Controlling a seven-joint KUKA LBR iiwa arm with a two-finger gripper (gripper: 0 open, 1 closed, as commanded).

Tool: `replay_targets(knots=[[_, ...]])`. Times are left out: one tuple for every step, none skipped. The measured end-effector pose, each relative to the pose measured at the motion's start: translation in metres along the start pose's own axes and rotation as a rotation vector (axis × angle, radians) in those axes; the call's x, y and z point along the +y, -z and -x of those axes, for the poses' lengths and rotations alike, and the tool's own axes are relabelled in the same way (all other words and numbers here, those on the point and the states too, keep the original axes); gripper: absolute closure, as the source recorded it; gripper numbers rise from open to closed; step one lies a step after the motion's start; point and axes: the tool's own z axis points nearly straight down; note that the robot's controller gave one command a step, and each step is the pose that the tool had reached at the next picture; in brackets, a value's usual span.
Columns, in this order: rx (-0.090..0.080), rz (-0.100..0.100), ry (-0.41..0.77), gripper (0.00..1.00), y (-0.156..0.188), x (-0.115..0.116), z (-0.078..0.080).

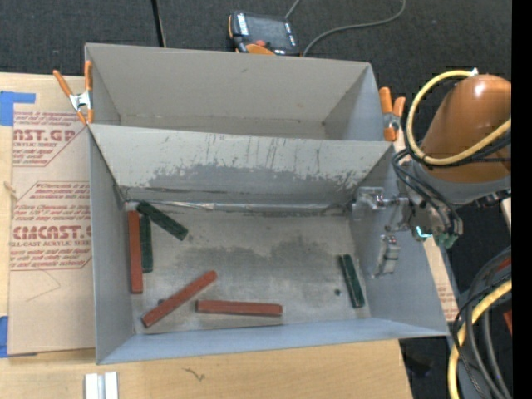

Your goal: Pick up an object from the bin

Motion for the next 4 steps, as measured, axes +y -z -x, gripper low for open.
replay_targets(knots=[[-0.008,-0.001,0.002,1.0,0.004,0.001,0.002],[-0.008,-0.001,0.002,0.0,0.004,0.001,0.002],[0.002,0.002,-0.131,0.0,-0.093,-0.008,-0.038],[-0.008,-0.001,0.189,0.0,-0.137,-0.042,-0.008]])
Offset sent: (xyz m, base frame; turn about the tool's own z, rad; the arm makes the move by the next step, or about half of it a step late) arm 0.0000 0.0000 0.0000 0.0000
